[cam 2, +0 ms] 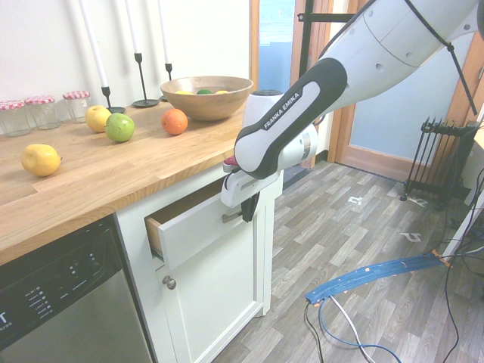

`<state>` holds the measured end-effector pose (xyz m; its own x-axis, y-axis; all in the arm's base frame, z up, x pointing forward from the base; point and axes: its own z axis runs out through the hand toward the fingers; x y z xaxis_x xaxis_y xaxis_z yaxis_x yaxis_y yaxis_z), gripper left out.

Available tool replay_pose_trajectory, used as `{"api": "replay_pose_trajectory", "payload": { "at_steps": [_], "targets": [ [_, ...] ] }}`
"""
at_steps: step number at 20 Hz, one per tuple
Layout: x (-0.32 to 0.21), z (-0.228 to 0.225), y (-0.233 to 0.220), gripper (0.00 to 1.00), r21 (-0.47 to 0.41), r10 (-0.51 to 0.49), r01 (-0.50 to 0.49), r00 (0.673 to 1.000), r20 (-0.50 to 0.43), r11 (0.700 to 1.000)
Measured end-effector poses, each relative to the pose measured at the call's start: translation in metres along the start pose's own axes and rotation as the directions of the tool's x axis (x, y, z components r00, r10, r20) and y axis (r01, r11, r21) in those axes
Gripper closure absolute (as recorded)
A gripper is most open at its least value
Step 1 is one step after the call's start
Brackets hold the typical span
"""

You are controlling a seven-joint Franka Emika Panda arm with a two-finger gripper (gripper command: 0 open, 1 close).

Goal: Close the drawer

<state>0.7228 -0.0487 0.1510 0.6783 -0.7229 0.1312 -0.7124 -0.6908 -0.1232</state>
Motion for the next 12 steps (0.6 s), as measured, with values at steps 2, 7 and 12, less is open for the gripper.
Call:
{"api": "replay_pose_trajectory", "payload": {
  "at_steps": [2, 7, 12],
  "targets": [
    [0.005, 0.0, -0.004, 1.0, 0.004, -0.002, 0.002, 1.0, -0.007, 1.0],
    [0.018, 0.002, -0.009, 1.0, 0.009, 0.002, -0.002, 1.0, -0.024, 1.0],
    [0.025, 0.004, -0.006, 1.0, 0.007, 0.011, -0.011, 1.0, -0.023, 1.0]
  ]
}}
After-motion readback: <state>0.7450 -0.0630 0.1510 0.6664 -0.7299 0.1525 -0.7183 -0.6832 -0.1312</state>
